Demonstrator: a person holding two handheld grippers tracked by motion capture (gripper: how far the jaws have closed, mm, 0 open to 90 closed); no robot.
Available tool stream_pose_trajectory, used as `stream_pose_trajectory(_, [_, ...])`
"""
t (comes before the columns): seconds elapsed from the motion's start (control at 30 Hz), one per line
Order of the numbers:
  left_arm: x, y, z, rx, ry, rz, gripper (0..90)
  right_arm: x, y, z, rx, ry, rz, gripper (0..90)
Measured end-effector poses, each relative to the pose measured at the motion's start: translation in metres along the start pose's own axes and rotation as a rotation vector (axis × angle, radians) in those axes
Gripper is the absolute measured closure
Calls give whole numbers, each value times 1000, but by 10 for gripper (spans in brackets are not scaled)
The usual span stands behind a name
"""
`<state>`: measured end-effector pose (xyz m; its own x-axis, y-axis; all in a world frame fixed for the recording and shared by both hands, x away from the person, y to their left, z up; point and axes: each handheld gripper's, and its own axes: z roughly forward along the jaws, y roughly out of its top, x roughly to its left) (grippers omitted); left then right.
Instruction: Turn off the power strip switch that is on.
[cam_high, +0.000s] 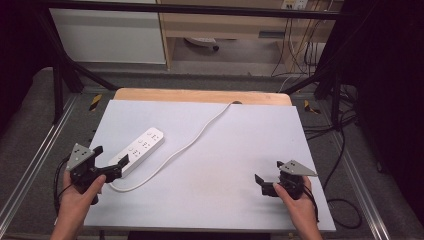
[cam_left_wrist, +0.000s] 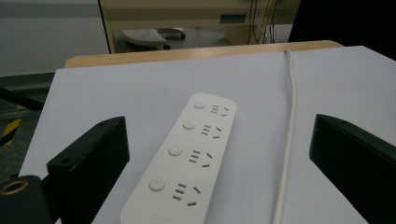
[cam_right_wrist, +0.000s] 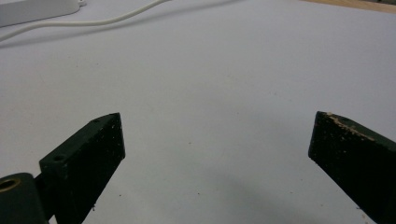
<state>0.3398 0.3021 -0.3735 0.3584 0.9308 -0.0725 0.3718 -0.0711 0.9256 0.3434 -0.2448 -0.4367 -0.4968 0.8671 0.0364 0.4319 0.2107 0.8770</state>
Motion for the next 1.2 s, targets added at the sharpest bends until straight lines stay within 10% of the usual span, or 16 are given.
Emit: stream_pose_trajectory(1.2, [22, 24, 46, -2, 8, -1, 69, 2, -1, 1, 4, 10, 0, 38])
